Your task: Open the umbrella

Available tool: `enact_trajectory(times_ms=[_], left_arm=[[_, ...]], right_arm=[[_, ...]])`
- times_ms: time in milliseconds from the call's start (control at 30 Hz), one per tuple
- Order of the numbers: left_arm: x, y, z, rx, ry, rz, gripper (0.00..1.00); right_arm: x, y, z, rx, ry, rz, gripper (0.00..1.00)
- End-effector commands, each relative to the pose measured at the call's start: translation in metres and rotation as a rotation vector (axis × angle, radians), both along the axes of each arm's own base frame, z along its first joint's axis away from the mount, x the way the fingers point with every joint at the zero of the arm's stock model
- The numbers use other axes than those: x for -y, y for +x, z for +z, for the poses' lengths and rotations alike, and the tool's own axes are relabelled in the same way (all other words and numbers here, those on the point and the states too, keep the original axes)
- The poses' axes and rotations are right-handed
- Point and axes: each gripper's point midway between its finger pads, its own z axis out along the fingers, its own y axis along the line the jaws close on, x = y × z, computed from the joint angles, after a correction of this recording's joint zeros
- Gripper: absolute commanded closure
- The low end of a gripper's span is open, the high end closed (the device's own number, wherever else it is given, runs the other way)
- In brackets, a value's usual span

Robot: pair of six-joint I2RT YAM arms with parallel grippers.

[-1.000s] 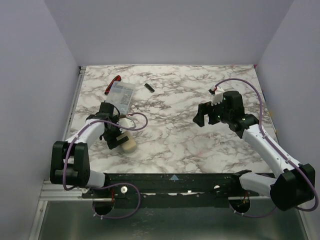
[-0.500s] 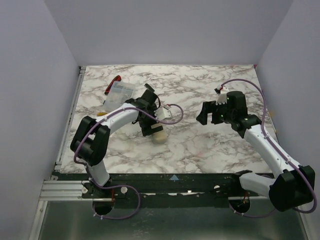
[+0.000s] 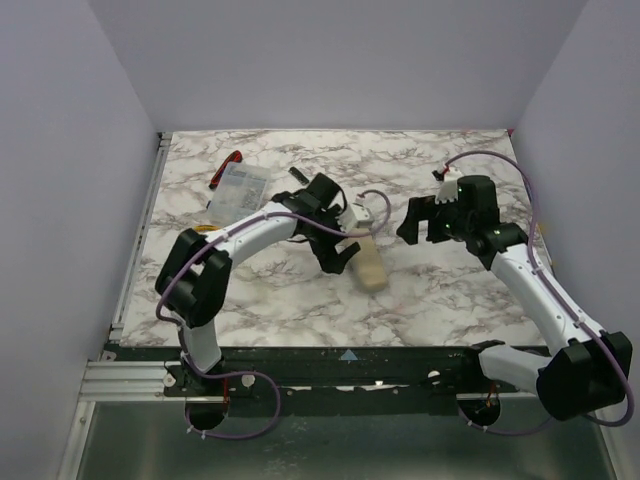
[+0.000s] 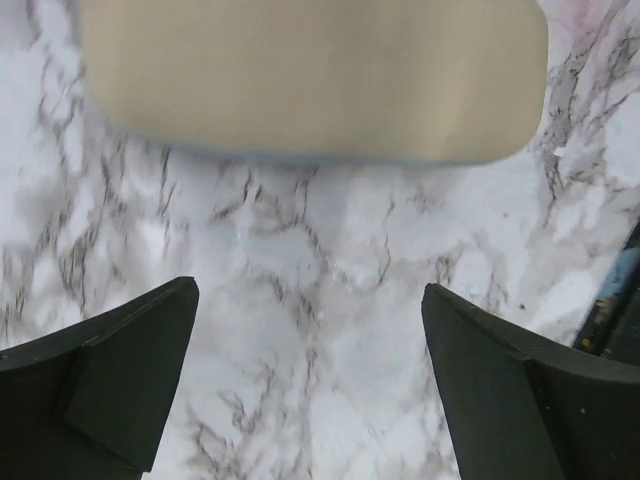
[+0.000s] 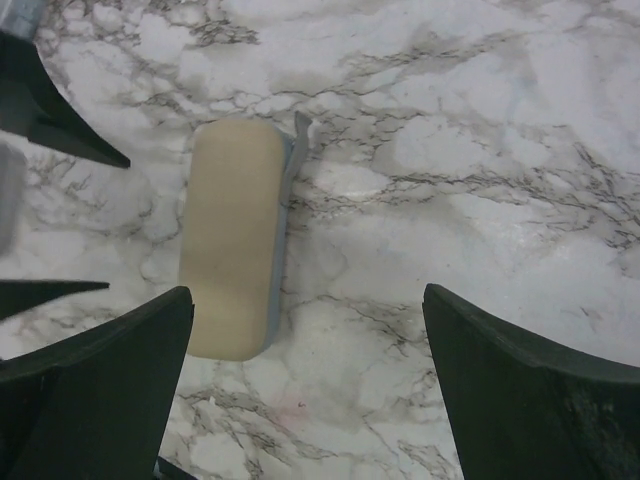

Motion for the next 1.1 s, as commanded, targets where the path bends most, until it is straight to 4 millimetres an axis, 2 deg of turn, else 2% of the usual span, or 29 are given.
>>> enact_trajectory(times_ms=[0,100,200,367,500,600,767,933,1000,1067], left_arm=[[-0.033,0.011,0.06,-0.117,-0.247,0.201,0.03],[-0.073,0.039,0.077,-0.121,-0.291,0.397,0.03],[-0.114,0.061,0.088,-0.114,-0.321,0.582,0.02],[-0.164,0.073,0.097,-0.096,-0.368,0.793,0.02],[-0.187,0.072,0.1,-0.074,-0.377,0.893,0.02],[-0.198,0.069,0.101,-0.064,-0.369,0.958,0.02],[-0.199,0.056,0.104,-0.055,-0.401,0.96,0.02],[-0.193,0.044,0.1,-0.093,-0.415,0.924,0.02],[-0.189,0.04,0.099,-0.114,-0.424,0.904,0.01],[-0.185,0.036,0.098,-0.124,-0.443,0.873,0.02]], right_arm=[[-0.043,-0.031,-0.007,-0.066,0.0,0.259,0.0],[-0.056,-0.038,-0.021,-0.089,-0.05,0.31,0.0],[-0.069,-0.037,-0.035,-0.172,-0.01,0.306,0.0],[-0.098,-0.039,-0.062,-0.244,-0.022,0.34,0.01],[-0.11,-0.042,-0.087,-0.275,-0.123,0.409,0.0],[-0.109,-0.037,-0.106,-0.274,-0.223,0.432,0.01],[-0.107,-0.033,-0.127,-0.263,-0.392,0.564,0.08],[-0.104,-0.025,-0.135,-0.156,-0.507,0.73,0.27],[-0.102,-0.03,-0.138,-0.13,-0.542,0.842,0.33],[-0.101,-0.041,-0.139,-0.099,-0.559,0.981,0.35]])
